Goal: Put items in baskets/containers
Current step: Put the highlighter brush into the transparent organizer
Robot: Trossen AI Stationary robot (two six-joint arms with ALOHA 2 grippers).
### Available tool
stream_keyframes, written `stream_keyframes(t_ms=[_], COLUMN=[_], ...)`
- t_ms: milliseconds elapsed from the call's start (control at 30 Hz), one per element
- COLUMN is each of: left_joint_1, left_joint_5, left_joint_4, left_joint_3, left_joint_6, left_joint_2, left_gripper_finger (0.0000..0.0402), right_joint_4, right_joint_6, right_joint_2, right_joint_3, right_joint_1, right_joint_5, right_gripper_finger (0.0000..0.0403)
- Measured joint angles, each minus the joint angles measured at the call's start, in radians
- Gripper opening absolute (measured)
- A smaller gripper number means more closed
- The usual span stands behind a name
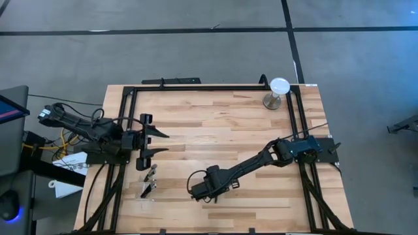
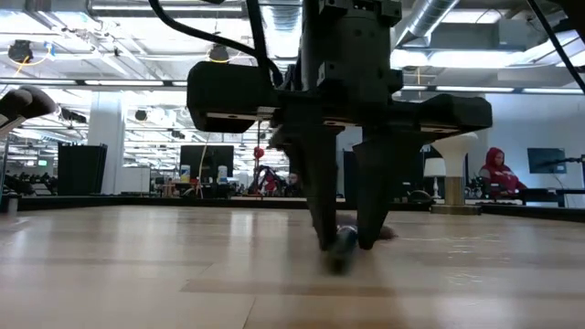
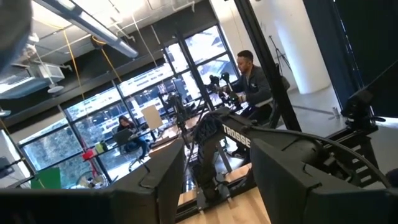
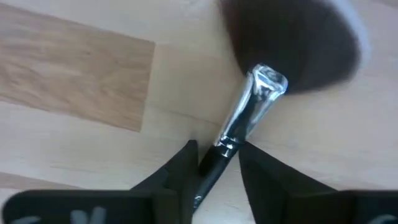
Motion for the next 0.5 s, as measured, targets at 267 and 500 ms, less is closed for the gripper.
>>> stream_keyframes(t_ms=[267, 500], left_joint_1=[0.000, 0.000], left_joint_5=[0.000, 0.000], left_joint_4=[0.005, 0.005], left_joint_3=[0.000, 0.000], left_joint_6=[-0.026, -0.084], left_joint_2=[0.000, 0.000], left_gripper_finger=[0.0182, 0.0182], right_joint_4=[-0.024, -0.053], right_joint_6=[-0.128, -0.228], right_joint_2=[0.001, -0.009], right_joint_3=[-0.001, -0.002], right_joint_1=[0.003, 0.051], right_joint_5=[-0.002, 0.183], right_gripper_finger=[0.0040, 0.0047])
